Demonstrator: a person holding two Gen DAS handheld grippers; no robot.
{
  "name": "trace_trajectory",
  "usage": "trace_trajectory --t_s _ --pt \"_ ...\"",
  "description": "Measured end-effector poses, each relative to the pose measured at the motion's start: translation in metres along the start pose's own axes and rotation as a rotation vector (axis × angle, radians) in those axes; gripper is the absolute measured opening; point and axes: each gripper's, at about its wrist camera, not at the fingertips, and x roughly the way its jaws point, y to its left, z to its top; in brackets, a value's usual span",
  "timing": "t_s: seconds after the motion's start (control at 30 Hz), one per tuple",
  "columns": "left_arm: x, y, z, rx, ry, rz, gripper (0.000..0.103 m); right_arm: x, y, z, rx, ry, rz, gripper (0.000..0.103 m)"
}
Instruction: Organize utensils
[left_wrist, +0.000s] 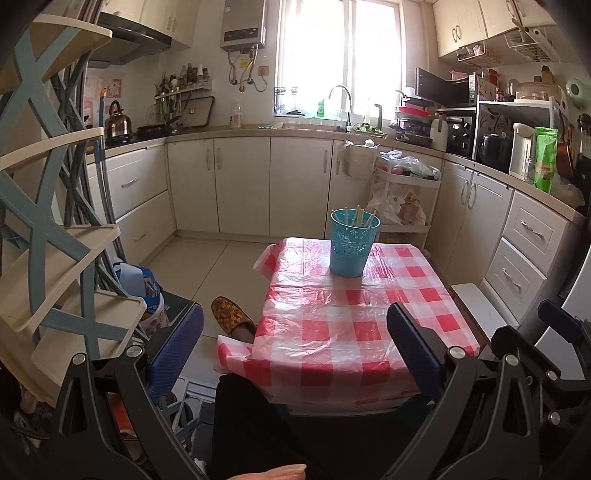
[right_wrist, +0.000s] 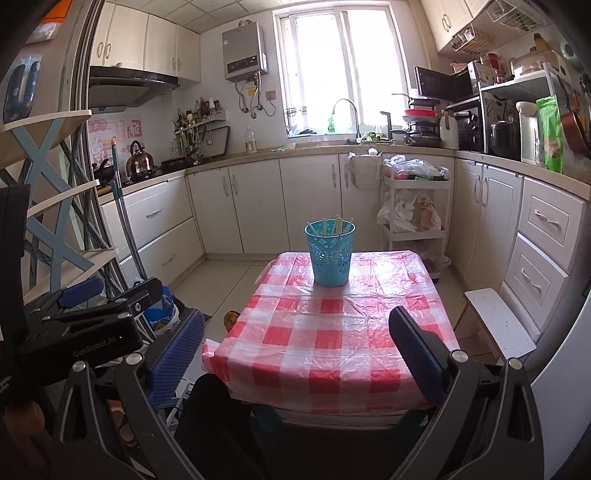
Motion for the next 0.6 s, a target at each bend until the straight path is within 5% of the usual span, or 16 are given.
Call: trace_trajectory --t_s 0.6 --pt "-0.014 -0.014 -0.007 0.060 -0.005 0.007 0.095 -0.005 -0.008 -0.009 0.045 0.023 -0.006 0.096"
